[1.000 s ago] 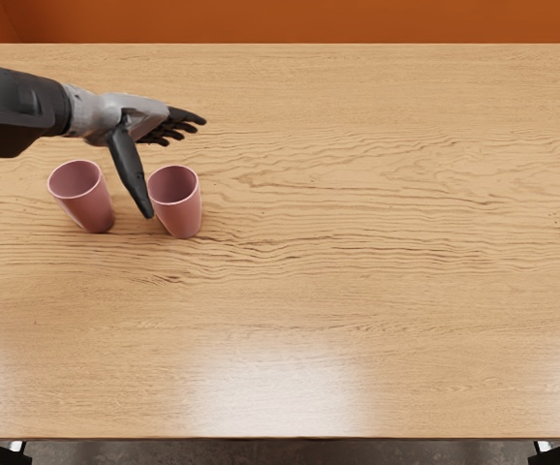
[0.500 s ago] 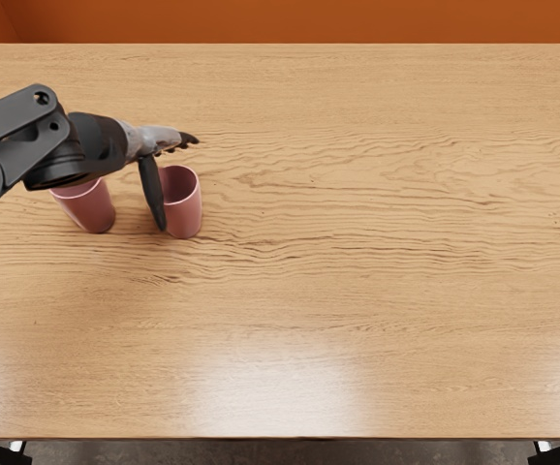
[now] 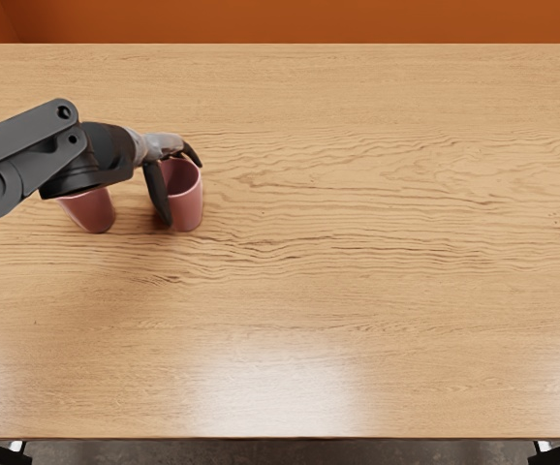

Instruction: Pick up cup and place in cup with left hand

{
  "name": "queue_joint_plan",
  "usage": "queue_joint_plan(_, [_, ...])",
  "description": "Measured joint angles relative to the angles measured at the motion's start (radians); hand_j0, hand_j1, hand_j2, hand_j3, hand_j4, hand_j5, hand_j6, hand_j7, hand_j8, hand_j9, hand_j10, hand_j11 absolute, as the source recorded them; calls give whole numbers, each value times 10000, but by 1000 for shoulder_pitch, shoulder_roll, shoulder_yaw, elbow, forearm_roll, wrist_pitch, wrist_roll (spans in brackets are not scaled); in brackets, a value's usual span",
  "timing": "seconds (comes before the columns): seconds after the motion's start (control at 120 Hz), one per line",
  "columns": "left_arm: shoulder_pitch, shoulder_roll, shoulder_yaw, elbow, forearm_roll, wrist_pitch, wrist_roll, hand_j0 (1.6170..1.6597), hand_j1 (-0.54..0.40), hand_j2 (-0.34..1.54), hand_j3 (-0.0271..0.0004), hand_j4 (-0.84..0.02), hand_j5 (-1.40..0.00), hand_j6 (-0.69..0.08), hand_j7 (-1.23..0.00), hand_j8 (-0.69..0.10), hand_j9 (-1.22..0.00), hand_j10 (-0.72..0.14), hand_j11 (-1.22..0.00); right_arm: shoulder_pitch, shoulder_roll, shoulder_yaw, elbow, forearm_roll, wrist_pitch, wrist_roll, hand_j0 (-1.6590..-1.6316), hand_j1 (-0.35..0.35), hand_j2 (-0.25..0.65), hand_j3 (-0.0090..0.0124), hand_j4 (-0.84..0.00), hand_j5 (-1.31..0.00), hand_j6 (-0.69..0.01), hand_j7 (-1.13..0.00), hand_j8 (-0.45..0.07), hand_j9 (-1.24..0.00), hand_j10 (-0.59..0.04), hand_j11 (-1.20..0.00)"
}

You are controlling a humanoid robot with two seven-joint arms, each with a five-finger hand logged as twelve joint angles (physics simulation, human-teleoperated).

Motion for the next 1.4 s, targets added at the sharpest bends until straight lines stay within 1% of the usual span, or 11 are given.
queue_joint_plan(0.008, [0, 0, 0, 0, 0, 0, 0, 16550, 1278, -508, 0, -2900, -3579, -2918, -3578, -2913, -3583, -2873, -3592, 0, 0, 0, 0, 0, 0, 0, -16581, -3491, 1, 0, -9, -1, -12, 0, -9, -1, -7, -1])
queue_joint_plan(0.083, [-7, 1, 4, 0, 1, -3, 0, 16539, 1363, -730, 0, -3092, -3974, -3120, -3960, -3128, -3954, -3103, -3951, 0, 0, 0, 0, 0, 0, 0, -16581, -3491, 1, 0, -10, -1, -13, 0, -10, -1, -7, -1])
queue_joint_plan(0.292, [-20, 2, 11, 0, -14, -12, 0, 16565, -139, 239, 0, -3558, -4571, -3562, -4578, -3567, -4572, -3556, -4568, 0, 0, 0, 0, 0, 0, 0, -16581, -3491, 1, 0, -8, -1, -11, 0, -8, -1, -6, -1])
queue_joint_plan(0.358, [-25, 2, 11, 0, -19, -20, 0, 16557, -242, 259, 0, -3819, -4795, -3748, -4939, -3723, -4939, -3715, -4940, 0, 0, 0, 0, 0, 0, 0, -16581, -3491, 1, 0, -9, -1, -12, 0, -9, -1, -6, -1])
queue_joint_plan(0.417, [-28, 2, 12, -1, -23, -27, 0, 16551, -306, 191, 0, -4049, -5034, -3666, -5252, -3904, -5252, -3897, -5255, 0, 0, 0, 0, 0, 0, 0, -16581, -3491, 1, 0, -9, -1, -12, 0, -8, -1, -6, -1])
queue_joint_plan(0.508, [-41, 2, 12, -1, -27, -37, 0, 16549, -629, 338, 0, -4243, -5404, -3291, -5660, -3523, -5608, -4100, -5612, 0, 0, 0, 0, 0, 0, 0, -16581, -3491, 1, 0, -8, -1, -11, 0, -8, -1, -5, -1])
queue_joint_plan(0.7, [-75, 22, 12, -4, -30, -45, 0, 16541, -947, 764, 0, -3827, -5971, -2832, -6153, -3101, -6024, -4269, -6031, 0, 0, 0, 0, 0, 0, 0, -16581, -3491, 1, 0, -8, -1, -10, 0, -7, -1, -5, -1])
queue_joint_plan(0.842, [-121, 66, 12, -4, -37, -77, 0, 16531, -1049, 985, 0, -3570, -6116, -2693, -6273, -2969, -6203, -4285, -6217, 0, 0, 0, 0, 0, 0, 0, -16581, -3491, 1, 0, -7, -1, -10, 0, -7, -1, -5, -1])
queue_joint_plan(1.008, [-184, 126, 11, -4, -80, -124, 0, 16524, -1086, 1080, 0, -3697, -6108, -2649, -6250, -3028, -6316, -4301, -6337, 0, 0, 0, 0, 0, 0, 0, -16581, -3491, 1, 0, -7, -1, -10, 0, -7, -1, -5, -1])
queue_joint_plan(1.225, [-229, 163, 9, -2, -113, -160, 0, 16531, -797, 772, 0, -3985, -6108, -2889, -6131, -3173, -6277, -4397, -6299, 0, 0, 0, 0, 0, 0, 0, -16581, -3491, 1, 0, -7, -1, -10, 0, -7, -1, -5, -1])
queue_joint_plan(1.4, [-230, 195, 9, -2, -124, -194, 0, 16539, -614, 508, 0, -4130, -6128, -2989, -6101, -3219, -6209, -4476, -6228, 0, 0, 0, 0, 0, 0, 0, -16581, -3491, 1, 0, -7, -1, -9, 0, -7, -1, -4, -1])
